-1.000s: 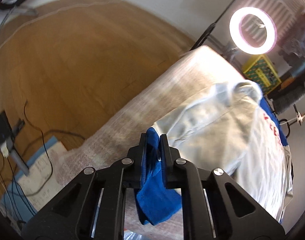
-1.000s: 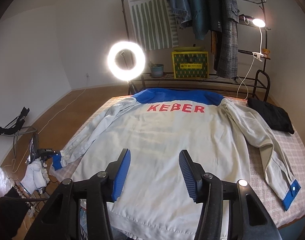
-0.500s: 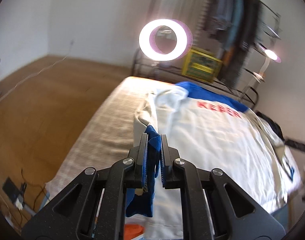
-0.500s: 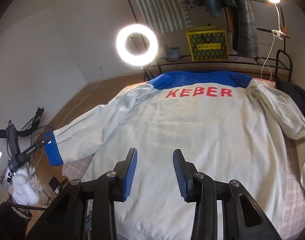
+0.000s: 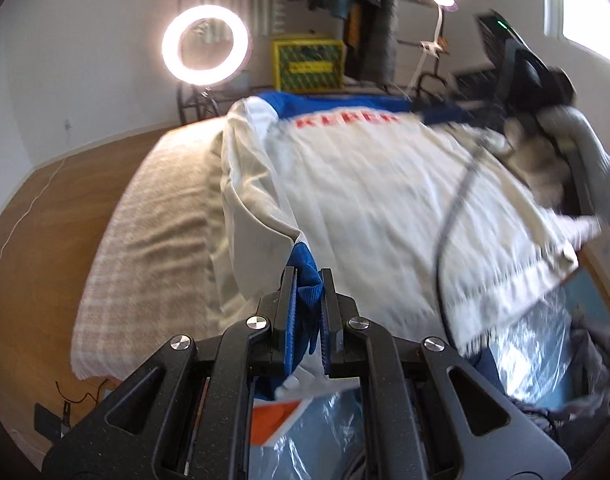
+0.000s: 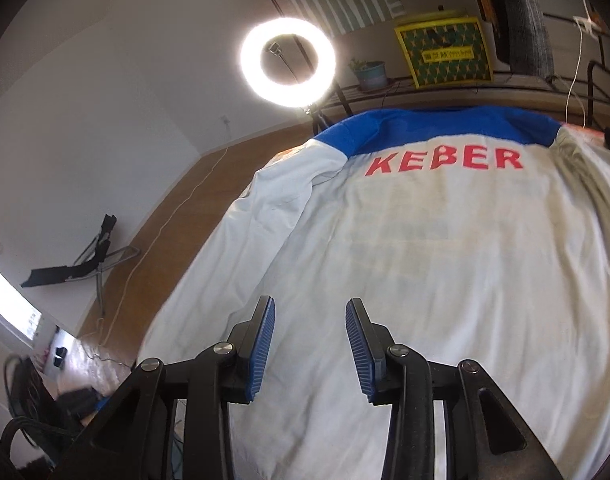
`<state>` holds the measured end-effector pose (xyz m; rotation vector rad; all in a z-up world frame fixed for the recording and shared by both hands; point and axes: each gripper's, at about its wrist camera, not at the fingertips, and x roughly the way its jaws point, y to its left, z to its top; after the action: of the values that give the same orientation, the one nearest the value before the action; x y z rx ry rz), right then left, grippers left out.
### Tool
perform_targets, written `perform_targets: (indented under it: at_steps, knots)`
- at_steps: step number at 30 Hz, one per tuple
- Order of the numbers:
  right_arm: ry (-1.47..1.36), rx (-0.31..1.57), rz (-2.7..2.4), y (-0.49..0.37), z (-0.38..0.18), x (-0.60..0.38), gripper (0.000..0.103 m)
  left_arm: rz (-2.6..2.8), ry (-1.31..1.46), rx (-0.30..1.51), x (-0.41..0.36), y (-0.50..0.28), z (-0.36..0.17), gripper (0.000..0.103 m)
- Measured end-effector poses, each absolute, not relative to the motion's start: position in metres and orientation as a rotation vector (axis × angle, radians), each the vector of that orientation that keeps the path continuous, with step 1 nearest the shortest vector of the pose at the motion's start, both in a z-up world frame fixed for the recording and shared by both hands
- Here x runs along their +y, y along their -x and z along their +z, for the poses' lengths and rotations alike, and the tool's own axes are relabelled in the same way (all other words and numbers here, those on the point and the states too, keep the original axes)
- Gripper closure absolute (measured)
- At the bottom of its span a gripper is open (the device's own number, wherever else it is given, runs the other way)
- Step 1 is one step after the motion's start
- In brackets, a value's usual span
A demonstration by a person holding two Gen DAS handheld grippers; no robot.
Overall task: Fold large clothes
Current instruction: 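Lift the sleeve by its cuff with the left tool and fold it across the jacket back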
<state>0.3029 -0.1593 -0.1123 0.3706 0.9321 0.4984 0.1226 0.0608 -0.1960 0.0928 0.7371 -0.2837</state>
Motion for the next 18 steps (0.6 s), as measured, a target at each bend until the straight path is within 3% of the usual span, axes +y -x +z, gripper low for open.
perform_targets:
  at_steps: [13, 18]
  knots:
    - [-0.402, 0.998, 0.539, -0.318, -0.13, -0.139, 0.063, -0.377, -0.216, 0.838, 0.025, -0.114, -0.233, 0.095]
    - [-0.371, 1.017, 0.533, -0.324, -0.133, -0.134, 0.055, -0.404, -0.146, 0.897, 0.037, -0.106, -0.236, 0.085]
